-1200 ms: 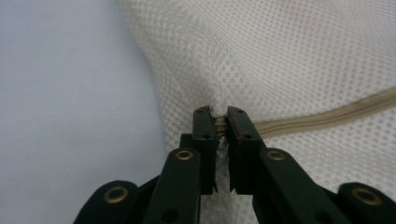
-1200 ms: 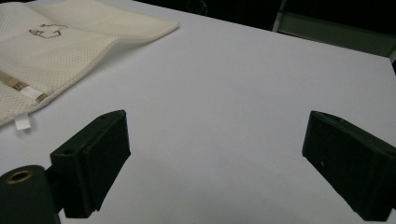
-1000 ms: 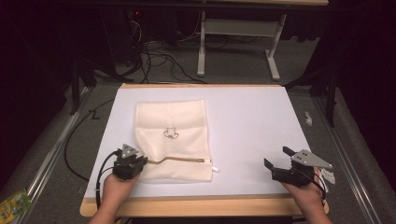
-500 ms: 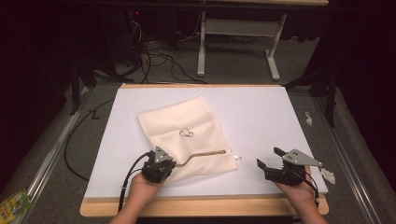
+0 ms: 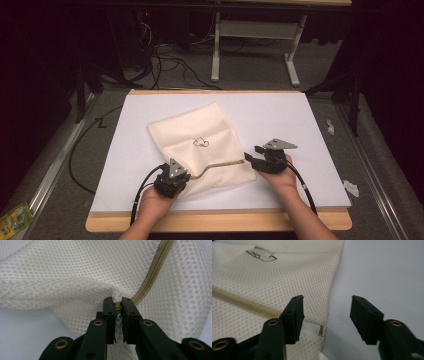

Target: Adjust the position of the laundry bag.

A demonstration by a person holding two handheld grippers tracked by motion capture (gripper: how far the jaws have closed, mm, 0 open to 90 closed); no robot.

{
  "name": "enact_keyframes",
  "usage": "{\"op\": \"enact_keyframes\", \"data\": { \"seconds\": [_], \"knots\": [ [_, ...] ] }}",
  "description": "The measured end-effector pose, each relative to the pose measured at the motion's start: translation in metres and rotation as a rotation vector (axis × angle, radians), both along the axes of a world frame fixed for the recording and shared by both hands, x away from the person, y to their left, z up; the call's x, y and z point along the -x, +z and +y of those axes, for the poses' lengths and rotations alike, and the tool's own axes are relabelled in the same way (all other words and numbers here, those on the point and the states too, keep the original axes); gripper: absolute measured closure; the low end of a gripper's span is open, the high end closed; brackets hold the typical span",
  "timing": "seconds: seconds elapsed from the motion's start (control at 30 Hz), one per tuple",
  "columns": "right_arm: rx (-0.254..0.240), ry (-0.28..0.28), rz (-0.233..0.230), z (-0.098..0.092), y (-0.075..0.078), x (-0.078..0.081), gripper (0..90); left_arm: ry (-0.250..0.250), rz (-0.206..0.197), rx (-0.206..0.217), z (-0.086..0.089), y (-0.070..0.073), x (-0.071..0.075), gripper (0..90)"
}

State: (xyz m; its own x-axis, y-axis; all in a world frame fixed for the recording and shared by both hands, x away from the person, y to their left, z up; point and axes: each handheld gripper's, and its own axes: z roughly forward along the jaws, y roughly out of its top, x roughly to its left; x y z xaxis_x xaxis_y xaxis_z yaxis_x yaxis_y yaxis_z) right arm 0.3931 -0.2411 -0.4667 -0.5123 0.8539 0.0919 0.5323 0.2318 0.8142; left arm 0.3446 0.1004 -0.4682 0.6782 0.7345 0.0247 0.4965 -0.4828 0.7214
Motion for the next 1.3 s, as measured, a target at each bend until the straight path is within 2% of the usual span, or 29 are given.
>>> {"op": "enact_keyframes", "data": {
  "seconds": [0.03,0.07,0.13,0.2,0.27,0.3,0.33,0.4,0.5,0.6,0.7,0.73,0.8,0.83,0.87,0.9,0.93,1.0,1.1,1.17,1.2,1.23,1.3],
  "knots": [
    [0.0,0.0,0.0,0.0,0.0,0.0,49.3,0.0,0.0,0.0,0.0,0.0,0.0,82.8],
    [-0.006,0.014,0.032,0.004,-0.005,-0.007,50.3,-0.001,-0.001,0.005,0.0,0.0,0.0,82.8],
    [0.025,0.026,0.081,0.01,-0.011,-0.01,52.5,-0.003,-0.006,-0.001,0.0,-0.001,0.0,82.8],
    [0.061,0.043,0.101,0.013,-0.015,-0.008,60.0,-0.004,-0.008,-0.001,0.0,-0.001,0.0,82.8],
    [0.047,0.049,0.118,0.015,-0.014,-0.007,69.9,-0.003,-0.007,-0.002,0.0,-0.001,0.0,82.7],
    [0.047,0.049,0.118,0.015,-0.014,-0.007,69.9,-0.003,-0.007,-0.002,0.0,-0.001,0.0,82.7],
    [0.081,0.061,0.099,0.019,-0.013,-0.003,77.9,-0.002,-0.011,-0.006,0.0,0.0,0.0,82.7],
    [0.112,0.076,0.085,0.02,-0.011,0.0,83.3,0.004,-0.024,-0.019,0.0,0.0,0.0,82.7],
    [0.121,0.085,0.08,0.018,-0.01,0.001,84.0,0.012,-0.031,-0.02,0.0,0.0,-0.002,82.7],
    [0.157,0.087,0.071,0.009,-0.007,0.008,84.0,0.041,-0.021,0.008,0.001,-0.001,-0.01,82.7],
    [0.173,0.084,0.065,0.004,-0.006,0.013,83.9,0.049,-0.017,0.033,-0.002,-0.001,-0.012,82.8],
    [0.199,0.079,0.06,-0.004,-0.003,0.019,84.0,0.046,-0.01,0.067,-0.01,0.0,-0.015,82.8],
    [0.211,0.059,0.051,-0.014,0.0,0.022,84.0,0.036,-0.021,0.067,-0.022,0.001,-0.017,82.8],
    [0.211,0.059,0.051,-0.014,0.0,0.022,84.0,0.036,-0.021,0.067,-0.022,0.001,-0.017,82.7],
    [0.204,0.032,0.051,-0.027,0.003,0.025,84.0,0.024,-0.026,0.079,-0.033,0.002,-0.018,82.7],
    [0.202,0.018,0.052,-0.034,0.005,0.027,84.0,0.024,-0.026,0.079,-0.033,0.002,-0.018,82.7],
    [0.196,0.004,0.054,-0.041,0.005,0.03,83.9,0.009,-0.034,0.086,-0.041,0.003,-0.018,82.7],
    [0.196,-0.011,0.057,-0.056,0.005,0.037,83.9,-0.01,-0.031,0.086,-0.044,0.004,-0.016,82.7],
    [0.16,-0.015,0.065,-0.077,0.003,0.052,83.7,-0.03,0.002,0.128,-0.044,0.004,-0.012,82.4],
    [0.16,-0.009,0.065,-0.08,0.003,0.058,83.7,-0.042,0.001,0.126,-0.045,0.004,-0.01,82.4],
    [0.199,0.007,0.044,-0.081,0.001,0.069,83.7,-0.06,-0.013,0.108,-0.048,0.005,-0.005,82.3],
    [0.199,0.007,0.044,-0.081,0.001,0.069,83.7,-0.06,-0.013,0.108,-0.048,0.005,-0.005,82.1],
    [0.208,0.008,0.032,-0.079,0.002,0.076,83.5,-0.057,0.004,0.109,-0.046,0.003,-0.006,80.4]
  ]
}}
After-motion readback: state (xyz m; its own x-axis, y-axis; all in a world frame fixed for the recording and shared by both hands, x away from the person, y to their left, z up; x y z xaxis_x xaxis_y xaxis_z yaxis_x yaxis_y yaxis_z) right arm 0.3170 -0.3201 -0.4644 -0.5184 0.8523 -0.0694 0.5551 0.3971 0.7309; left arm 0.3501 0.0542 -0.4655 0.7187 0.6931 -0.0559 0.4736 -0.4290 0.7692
